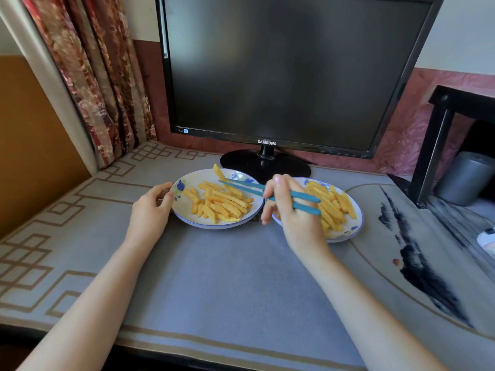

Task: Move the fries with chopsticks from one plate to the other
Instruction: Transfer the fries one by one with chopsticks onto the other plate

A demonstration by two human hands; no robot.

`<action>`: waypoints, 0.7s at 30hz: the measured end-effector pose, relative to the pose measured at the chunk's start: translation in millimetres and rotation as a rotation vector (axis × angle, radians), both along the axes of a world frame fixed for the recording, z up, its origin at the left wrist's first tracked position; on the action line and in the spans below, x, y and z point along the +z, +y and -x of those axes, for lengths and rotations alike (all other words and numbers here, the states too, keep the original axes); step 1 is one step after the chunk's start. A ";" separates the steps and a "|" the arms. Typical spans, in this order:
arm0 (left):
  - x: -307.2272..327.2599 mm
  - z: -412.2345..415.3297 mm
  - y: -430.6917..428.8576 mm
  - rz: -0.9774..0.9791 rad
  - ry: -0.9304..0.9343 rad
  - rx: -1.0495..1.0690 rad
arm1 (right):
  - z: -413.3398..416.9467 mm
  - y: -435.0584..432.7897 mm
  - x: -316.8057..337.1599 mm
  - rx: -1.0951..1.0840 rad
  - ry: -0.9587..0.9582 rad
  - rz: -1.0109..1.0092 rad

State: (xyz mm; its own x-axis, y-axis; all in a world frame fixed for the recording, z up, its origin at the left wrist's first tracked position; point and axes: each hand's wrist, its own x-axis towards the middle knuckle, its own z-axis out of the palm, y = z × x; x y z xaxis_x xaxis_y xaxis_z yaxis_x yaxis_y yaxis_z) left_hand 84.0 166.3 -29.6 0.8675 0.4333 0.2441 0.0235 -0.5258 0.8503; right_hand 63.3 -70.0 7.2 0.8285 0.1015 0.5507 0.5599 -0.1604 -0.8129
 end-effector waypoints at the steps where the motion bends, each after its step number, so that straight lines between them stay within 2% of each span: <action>1: -0.2 0.1 0.1 -0.003 0.001 0.001 | -1.2 0.5 -3.3 0.008 0.018 0.043; 4: -0.5 0.2 0.1 -0.004 -0.003 -0.002 | -2.7 -1.4 -7.3 0.017 0.056 0.092; 10: -0.4 0.0 0.1 -0.007 -0.008 0.002 | -2.6 -6.4 -1.7 0.019 0.066 0.015; 18: -1.0 -0.5 -0.2 0.008 -0.006 -0.004 | -0.7 -39.8 28.4 -0.241 0.059 -0.209; 21: -1.4 -0.3 0.6 0.013 -0.006 -0.003 | -5.0 -59.8 34.0 -0.323 0.075 -0.237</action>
State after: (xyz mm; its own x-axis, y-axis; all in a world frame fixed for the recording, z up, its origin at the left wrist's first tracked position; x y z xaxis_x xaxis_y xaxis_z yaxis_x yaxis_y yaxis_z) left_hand 84.3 167.0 -31.0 0.8673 0.4342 0.2433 0.0173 -0.5149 0.8571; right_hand 68.3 -129.9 41.2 0.8357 -0.2929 0.4645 0.4492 -0.1219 -0.8851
